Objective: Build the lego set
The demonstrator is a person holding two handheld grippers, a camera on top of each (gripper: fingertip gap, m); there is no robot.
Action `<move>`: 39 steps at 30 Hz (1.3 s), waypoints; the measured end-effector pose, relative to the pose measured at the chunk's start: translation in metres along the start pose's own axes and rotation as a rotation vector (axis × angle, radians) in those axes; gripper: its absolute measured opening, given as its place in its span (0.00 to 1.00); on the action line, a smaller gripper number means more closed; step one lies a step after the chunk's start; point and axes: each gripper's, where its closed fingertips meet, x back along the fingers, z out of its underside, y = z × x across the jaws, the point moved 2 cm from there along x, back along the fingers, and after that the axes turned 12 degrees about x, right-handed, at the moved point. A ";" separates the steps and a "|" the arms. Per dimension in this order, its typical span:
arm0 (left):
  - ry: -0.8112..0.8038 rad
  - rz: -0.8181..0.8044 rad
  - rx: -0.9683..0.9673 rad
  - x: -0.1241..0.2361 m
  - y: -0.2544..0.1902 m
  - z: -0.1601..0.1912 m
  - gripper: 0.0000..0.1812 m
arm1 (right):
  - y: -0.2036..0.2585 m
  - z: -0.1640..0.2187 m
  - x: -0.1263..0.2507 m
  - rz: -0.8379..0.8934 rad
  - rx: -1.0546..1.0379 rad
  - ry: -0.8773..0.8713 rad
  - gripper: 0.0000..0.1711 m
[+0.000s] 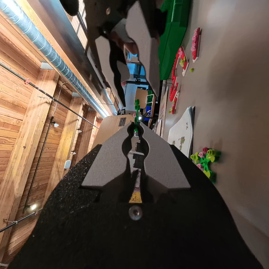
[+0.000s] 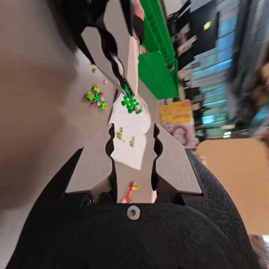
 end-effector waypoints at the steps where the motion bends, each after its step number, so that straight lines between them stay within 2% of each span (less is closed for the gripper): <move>1: -0.002 -0.001 0.006 0.000 0.000 0.000 0.00 | 0.002 -0.003 -0.001 0.055 0.082 0.013 0.28; 6: -0.014 0.003 0.013 0.000 -0.001 -0.003 0.00 | 0.005 -0.018 -0.010 0.231 0.292 0.052 0.21; 9: -0.016 0.008 0.011 0.000 -0.002 -0.003 0.00 | 0.004 -0.017 -0.016 0.246 0.293 0.082 0.18; 17: -0.020 0.007 0.019 0.001 -0.001 -0.005 0.00 | 0.001 -0.018 -0.018 0.271 0.273 0.080 0.04; 22: -0.032 0.004 0.054 0.003 0.002 -0.008 0.00 | -0.003 -0.022 -0.014 0.288 0.300 0.077 0.03; 30: -0.039 0.031 0.071 0.003 0.000 -0.010 0.00 | 0.000 -0.023 -0.012 0.300 0.546 0.126 0.02; 39: -0.018 0.037 0.059 0.003 -0.001 -0.007 0.00 | 0.001 -0.021 -0.016 0.313 0.481 0.130 0.02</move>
